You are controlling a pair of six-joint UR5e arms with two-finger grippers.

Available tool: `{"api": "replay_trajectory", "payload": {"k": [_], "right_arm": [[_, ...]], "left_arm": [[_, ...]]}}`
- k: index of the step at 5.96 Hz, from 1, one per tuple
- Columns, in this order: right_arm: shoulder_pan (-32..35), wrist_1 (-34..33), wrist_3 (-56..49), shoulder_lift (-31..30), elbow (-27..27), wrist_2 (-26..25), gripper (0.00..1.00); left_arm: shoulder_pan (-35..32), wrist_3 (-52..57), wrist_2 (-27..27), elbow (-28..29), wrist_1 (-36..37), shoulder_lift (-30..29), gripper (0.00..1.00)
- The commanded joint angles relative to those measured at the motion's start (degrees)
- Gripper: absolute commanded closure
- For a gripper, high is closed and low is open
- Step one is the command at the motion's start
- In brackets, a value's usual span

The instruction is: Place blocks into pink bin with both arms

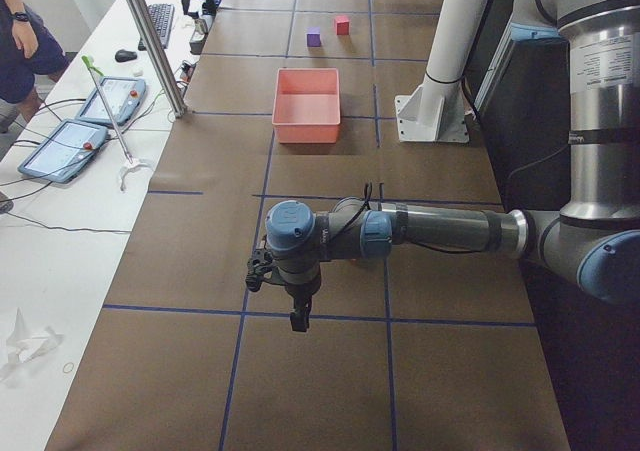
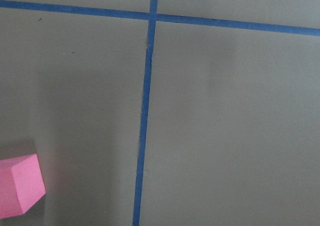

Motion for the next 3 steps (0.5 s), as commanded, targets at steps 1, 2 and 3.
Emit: {"api": "replay_trajectory", "payload": {"k": [1, 2, 3], "right_arm": [[-0.1, 0.1, 0.2, 0.5, 0.8, 0.4, 0.00], [-0.7, 0.3, 0.4, 1.7, 2.0, 0.3, 0.00], [-2.2, 0.8, 1.3, 4.9, 2.0, 0.4, 0.00]], "left_arm": [[0.3, -0.1, 0.1, -2.1, 0.6, 0.3, 0.00], [0.4, -0.1, 0.3, -2.7, 0.2, 0.5, 0.00], [1.1, -0.3, 0.6, -1.9, -1.3, -2.0, 0.00]]}}
